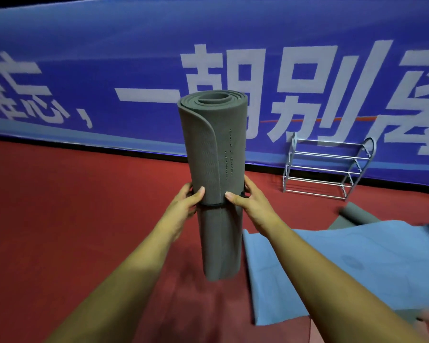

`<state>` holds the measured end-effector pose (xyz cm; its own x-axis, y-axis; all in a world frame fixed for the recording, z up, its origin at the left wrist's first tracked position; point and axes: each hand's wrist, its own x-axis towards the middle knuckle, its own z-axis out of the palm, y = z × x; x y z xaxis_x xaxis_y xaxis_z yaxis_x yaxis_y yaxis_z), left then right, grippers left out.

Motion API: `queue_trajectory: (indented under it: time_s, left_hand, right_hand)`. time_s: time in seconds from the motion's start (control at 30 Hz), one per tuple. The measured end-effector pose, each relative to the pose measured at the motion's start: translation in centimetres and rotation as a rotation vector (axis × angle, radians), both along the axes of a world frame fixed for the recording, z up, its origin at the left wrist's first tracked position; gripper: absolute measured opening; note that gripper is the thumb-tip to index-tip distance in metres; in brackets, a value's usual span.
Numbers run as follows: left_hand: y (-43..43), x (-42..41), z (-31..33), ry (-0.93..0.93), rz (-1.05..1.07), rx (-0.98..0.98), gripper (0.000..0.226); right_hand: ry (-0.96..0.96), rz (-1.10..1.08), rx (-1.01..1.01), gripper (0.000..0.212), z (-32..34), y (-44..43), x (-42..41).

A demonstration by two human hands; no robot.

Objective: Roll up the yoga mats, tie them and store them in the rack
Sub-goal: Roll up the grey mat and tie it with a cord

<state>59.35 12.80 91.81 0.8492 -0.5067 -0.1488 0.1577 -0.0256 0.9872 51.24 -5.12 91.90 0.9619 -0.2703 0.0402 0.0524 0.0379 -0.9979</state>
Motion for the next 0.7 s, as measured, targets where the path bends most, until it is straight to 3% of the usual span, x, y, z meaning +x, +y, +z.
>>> queue_trajectory:
  time_s: [0.3,0.53,0.7]
  left_hand:
    - [-5.9,17.7,-1.0,0.055,-0.031,-0.045,0.037]
    - [-13.3,33.9,-3.3,0.105,-0.206,-0.06,0.039]
    - [-20.3,43.4,-1.4,0.135,-0.36,-0.047,0.043]
  right_hand:
    - [0.032,-0.024,-0.003,0.055,-0.3,-5.6,16.8]
    - [0.068,-0.218,0.043,0.051,-1.4,-10.6,30.0]
    - [0.09,-0.347,0.038,0.048,0.0,-15.8,37.3]
